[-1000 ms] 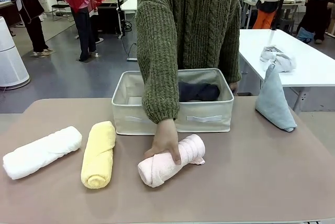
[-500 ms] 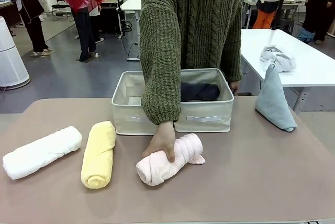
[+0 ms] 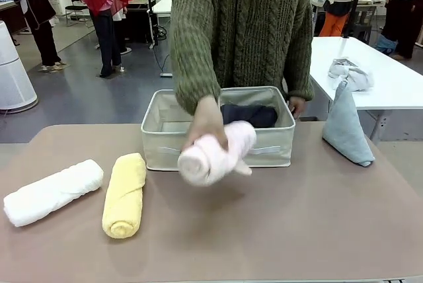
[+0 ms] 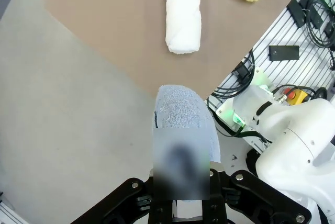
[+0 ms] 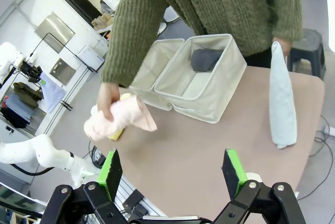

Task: Sort the towels based on their folding style.
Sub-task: Pick up one triangle-folded towel and place it in the left Fabric basket.

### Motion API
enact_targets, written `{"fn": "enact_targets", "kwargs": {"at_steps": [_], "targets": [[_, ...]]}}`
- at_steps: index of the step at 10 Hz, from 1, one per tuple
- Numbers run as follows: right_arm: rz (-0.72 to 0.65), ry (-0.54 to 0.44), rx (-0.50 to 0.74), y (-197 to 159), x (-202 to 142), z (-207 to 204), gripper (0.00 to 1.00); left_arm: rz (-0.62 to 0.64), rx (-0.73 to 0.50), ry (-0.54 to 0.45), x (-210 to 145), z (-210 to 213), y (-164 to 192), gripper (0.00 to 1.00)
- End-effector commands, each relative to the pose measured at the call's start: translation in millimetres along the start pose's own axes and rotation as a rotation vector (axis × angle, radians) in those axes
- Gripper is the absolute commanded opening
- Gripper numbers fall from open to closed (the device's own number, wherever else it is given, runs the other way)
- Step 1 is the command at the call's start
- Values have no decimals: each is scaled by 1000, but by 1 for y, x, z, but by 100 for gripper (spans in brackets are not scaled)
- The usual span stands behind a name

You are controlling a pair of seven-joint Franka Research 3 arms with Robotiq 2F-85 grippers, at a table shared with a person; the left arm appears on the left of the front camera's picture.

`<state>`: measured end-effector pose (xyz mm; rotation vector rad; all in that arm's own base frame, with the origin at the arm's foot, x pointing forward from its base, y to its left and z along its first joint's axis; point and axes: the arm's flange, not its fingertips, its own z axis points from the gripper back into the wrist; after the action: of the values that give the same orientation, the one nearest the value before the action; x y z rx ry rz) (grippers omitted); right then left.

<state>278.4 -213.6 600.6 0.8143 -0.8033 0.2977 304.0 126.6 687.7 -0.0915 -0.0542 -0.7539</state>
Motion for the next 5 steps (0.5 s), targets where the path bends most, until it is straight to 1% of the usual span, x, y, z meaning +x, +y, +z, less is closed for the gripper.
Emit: {"fn": "enact_targets", "kwargs": {"at_steps": [1,2,3,4,5], "targets": [[5,-4,-2,0,0,-1,100,-17,0,7,-2,3,1,16],[5,-4,-2,0,0,-1,100,0,0,0,0,0,0,16],[5,-4,-2,0,0,-1,100,-124,10,-35,33,6,-8,16],[5,-4,-2,0,0,-1,100,-213,40,-58,72,11,-18,16],[5,-4,-2,0,0,-1,100,-280,60,-53,111,10,-33,16]]}}
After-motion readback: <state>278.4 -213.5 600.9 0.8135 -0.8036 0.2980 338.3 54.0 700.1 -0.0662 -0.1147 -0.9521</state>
